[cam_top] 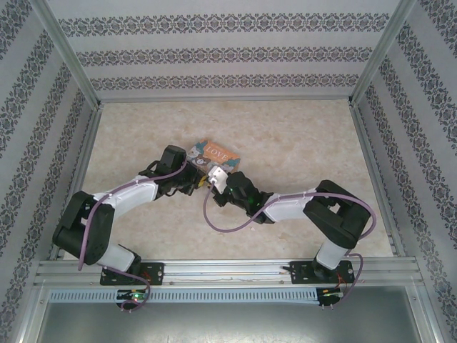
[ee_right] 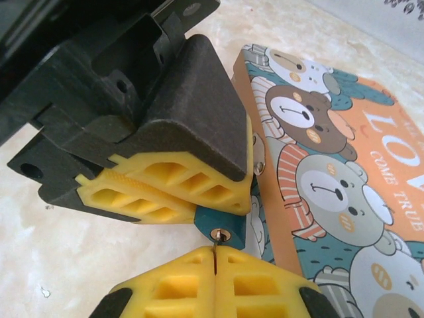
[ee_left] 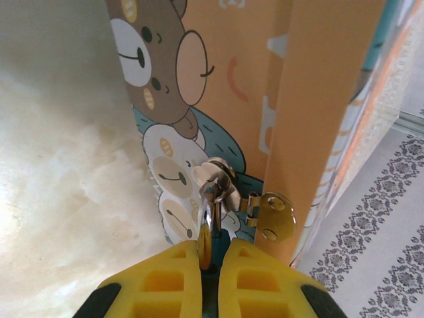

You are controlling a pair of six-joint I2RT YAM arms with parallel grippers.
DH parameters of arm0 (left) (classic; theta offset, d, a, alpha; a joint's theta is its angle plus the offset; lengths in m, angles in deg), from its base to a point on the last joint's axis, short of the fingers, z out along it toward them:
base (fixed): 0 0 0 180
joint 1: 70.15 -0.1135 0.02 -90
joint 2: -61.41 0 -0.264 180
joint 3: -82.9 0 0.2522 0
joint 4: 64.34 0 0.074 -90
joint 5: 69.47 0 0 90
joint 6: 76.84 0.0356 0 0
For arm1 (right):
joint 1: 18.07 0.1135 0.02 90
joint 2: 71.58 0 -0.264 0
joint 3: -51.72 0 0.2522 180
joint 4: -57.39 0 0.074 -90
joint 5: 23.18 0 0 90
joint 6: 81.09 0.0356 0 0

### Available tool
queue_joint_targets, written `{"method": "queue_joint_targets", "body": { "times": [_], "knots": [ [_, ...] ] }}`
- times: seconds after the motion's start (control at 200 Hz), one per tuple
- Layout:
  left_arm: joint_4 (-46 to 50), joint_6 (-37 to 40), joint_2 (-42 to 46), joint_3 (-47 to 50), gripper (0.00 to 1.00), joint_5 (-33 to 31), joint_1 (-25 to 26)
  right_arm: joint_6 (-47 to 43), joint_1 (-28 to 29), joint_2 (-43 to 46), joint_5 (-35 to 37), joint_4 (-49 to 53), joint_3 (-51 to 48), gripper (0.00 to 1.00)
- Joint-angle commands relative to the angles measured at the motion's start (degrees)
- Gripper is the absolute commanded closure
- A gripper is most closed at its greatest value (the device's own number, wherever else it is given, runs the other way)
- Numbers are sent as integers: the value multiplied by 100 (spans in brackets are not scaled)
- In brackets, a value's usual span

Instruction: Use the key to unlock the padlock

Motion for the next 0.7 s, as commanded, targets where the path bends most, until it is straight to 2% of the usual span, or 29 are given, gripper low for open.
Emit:
{"method": "queue_joint_targets", "body": {
  "times": [0.0, 0.14, 0.335, 0.545, 0.694],
  "knots": [
    [-441, 32, -81, 105, 100, 291, 185, 283, -20, -179, 32, -445, -96, 100],
    [-523, 123, -206, 187, 100, 134, 183, 478, -20, -287, 144, -535, -220, 100],
    [-621, 304, -379, 224, 92, 16, 183, 712, -20, -373, 155, -724, -375, 100],
    [-656, 363, -359, 294, 77, -78, 177, 1061, -2, -420, 150, -979, -594, 100],
    [-264, 783, -20, 185, 62, -357, 137, 1483, -11, -322, 156, -1150, -761, 100]
  ]
}}
